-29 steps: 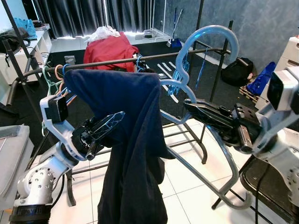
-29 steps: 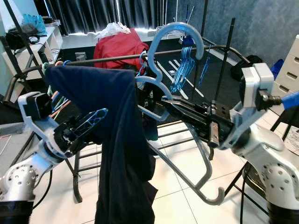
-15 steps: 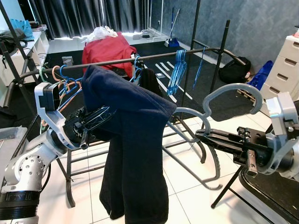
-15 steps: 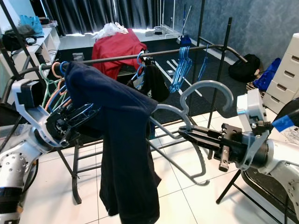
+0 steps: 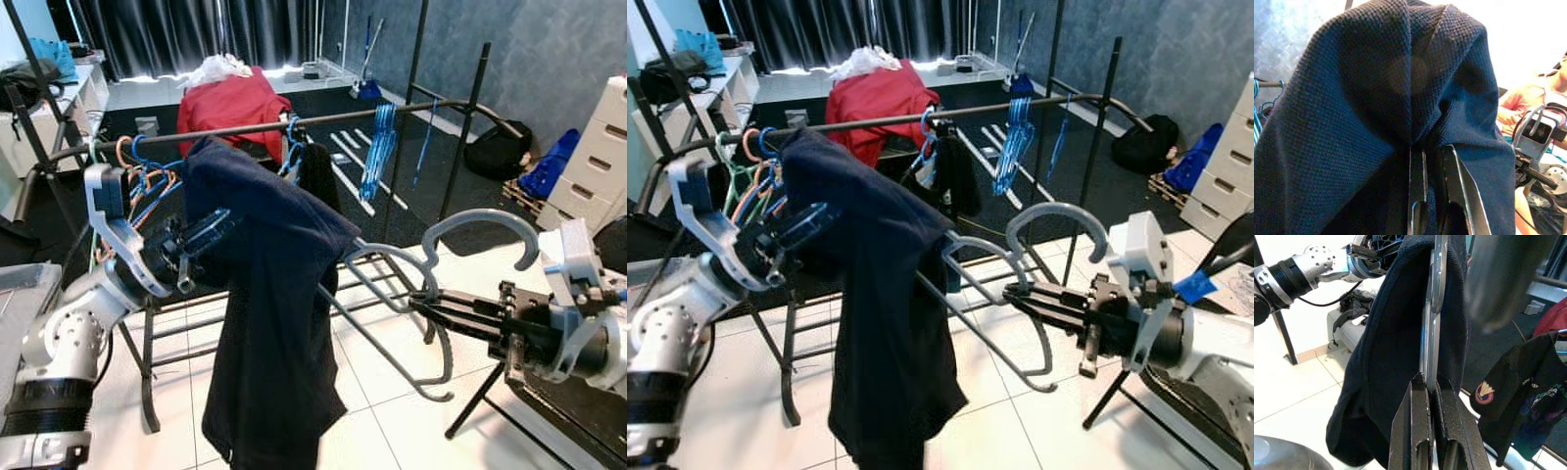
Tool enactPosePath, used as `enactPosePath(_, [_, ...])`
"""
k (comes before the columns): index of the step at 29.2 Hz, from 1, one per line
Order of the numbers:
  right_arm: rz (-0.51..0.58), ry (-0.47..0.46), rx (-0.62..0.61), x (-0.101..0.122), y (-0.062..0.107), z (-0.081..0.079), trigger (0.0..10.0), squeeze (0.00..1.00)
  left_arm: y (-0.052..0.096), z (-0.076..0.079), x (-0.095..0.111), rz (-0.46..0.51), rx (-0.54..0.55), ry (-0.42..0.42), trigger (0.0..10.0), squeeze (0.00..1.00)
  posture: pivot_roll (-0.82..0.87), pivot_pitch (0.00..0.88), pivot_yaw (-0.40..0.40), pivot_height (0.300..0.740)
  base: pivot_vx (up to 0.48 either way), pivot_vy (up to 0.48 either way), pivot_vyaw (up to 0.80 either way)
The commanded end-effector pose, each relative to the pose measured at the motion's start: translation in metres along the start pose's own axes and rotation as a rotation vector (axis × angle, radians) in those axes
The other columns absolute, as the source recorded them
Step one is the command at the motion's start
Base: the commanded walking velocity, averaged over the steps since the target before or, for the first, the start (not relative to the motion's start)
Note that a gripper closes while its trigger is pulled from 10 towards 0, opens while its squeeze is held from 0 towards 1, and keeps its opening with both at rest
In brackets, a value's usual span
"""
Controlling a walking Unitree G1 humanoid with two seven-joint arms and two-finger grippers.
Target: Hang hanger
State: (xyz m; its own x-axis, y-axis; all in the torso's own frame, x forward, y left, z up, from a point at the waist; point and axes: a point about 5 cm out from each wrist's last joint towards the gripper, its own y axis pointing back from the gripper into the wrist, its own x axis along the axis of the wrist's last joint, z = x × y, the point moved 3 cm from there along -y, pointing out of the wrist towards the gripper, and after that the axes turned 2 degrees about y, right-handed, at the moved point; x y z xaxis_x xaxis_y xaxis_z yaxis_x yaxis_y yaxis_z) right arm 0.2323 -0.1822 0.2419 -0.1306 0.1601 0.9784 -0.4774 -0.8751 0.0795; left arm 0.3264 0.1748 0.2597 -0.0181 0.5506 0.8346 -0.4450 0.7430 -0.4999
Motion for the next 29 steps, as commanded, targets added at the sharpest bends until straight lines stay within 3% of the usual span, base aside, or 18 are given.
enactPosePath(1, [-0.079, -0.056, -0.075, -0.017, 0.013, 0.008, 0.0, 0.00, 0.036, -0.018, 0.058, 0.216, 0.209, -0.147, 10.0, 0.00, -0.14, 0.000, 0.036, 0.740, 0.000, 0.000, 0.00])
enactPosePath(2, [-0.079, -0.056, -0.075, -0.017, 0.013, 0.008, 0.0, 0.00, 0.036, -0.018, 0.058, 0.216, 0.209, -0.147, 10.0, 0.00, -0.14, 0.000, 0.036, 0.740, 0.000, 0.000, 0.00])
enactPosePath(3, [-0.067, -0.053, -0.074, -0.015, 0.011, 0.008, 0.0, 0.00, 0.029, -0.013, 0.043, 0.177, 0.176, -0.120, 10.0, 0.00, -0.14, 0.000, 0.036, 0.740, 0.000, 0.000, 0.00])
enactPosePath(6, [-0.067, -0.053, -0.074, -0.015, 0.011, 0.008, 0.0, 0.00, 0.029, -0.013, 0.043, 0.177, 0.176, -0.120, 10.0, 0.00, -0.14, 0.000, 0.036, 0.740, 0.000, 0.000, 0.00])
enactPosePath(8, [-0.060, -0.050, -0.073, -0.014, 0.010, 0.009, 0.0, 0.00, 0.025, -0.010, 0.033, 0.152, 0.154, -0.101, 10.0, 0.00, -0.14, 0.000, 0.035, 0.740, 0.000, 0.000, 0.00])
enactPosePath(9, [-0.053, -0.043, -0.070, -0.012, 0.009, 0.009, 0.0, 0.00, 0.020, -0.004, 0.017, 0.127, 0.114, -0.050, 10.0, 0.04, -0.14, 0.000, 0.034, 0.740, 0.000, 0.000, 0.00])
enactPosePath(10, [-0.053, -0.043, -0.070, -0.012, 0.009, 0.009, 0.0, 0.00, 0.020, -0.004, 0.017, 0.127, 0.114, -0.050, 10.0, 0.04, -0.14, 0.000, 0.034, 0.740, 0.000, 0.000, 0.00])
enactPosePath(11, [-0.047, -0.037, -0.067, -0.011, 0.009, 0.009, 0.0, 0.00, 0.015, 0.000, 0.005, 0.115, 0.083, -0.004, 10.0, 1.00, -0.14, 0.000, 0.034, 0.740, 0.000, 0.000, 0.00])
enactPosePath(13, [-0.047, -0.037, -0.067, -0.011, 0.009, 0.009, 0.0, 0.00, 0.015, 0.000, 0.005, 0.115, 0.083, -0.004, 10.0, 1.00, -0.14, 0.000, 0.034, 0.740, 0.000, 0.000, 0.00])
enactPosePath(15, [-0.026, -0.025, -0.068, -0.008, 0.008, 0.010, 0.0, 0.00, 0.005, 0.016, -0.014, 0.071, -0.015, 0.062, 10.0, 1.00, -0.14, 0.000, 0.035, 0.740, 0.000, 0.000, 0.00])
enactPosePath(19, [0.001, -0.020, -0.068, -0.004, 0.007, 0.011, 0.0, 0.00, 0.001, 0.023, -0.023, 0.038, -0.052, 0.068, 10.0, 1.00, -0.14, 0.000, 0.039, 0.740, 0.000, 0.000, 0.00])
enactPosePath(20, [0.035, -0.019, -0.069, 0.001, 0.006, 0.011, 0.0, 0.00, 0.002, 0.026, -0.024, 0.027, -0.068, 0.065, 10.0, 0.00, -0.14, 0.000, 0.040, 0.740, 0.000, 0.000, 0.00])
enactPosePath(23, [0.099, -0.026, -0.062, 0.012, 0.006, 0.011, 0.0, 0.00, 0.005, 0.027, -0.023, 0.024, -0.078, 0.059, 10.0, 0.00, -0.14, 0.000, 0.040, 0.740, 0.000, 0.000, 0.00])
enactPosePath(25, [0.235, -0.046, -0.030, 0.034, 0.009, 0.008, 0.0, 0.00, 0.012, 0.025, -0.017, 0.033, -0.073, 0.045, 10.0, 0.00, -0.14, 0.000, 0.040, 0.740, 0.000, 0.000, 0.00])
enactPosePath(29, [0.365, -0.085, 0.059, 0.057, 0.019, -0.001, 0.0, 0.00, 0.021, 0.019, -0.006, 0.048, -0.055, 0.019, 10.0, 0.00, -0.15, 0.000, 0.038, 0.740, 0.000, 0.000, 0.00])
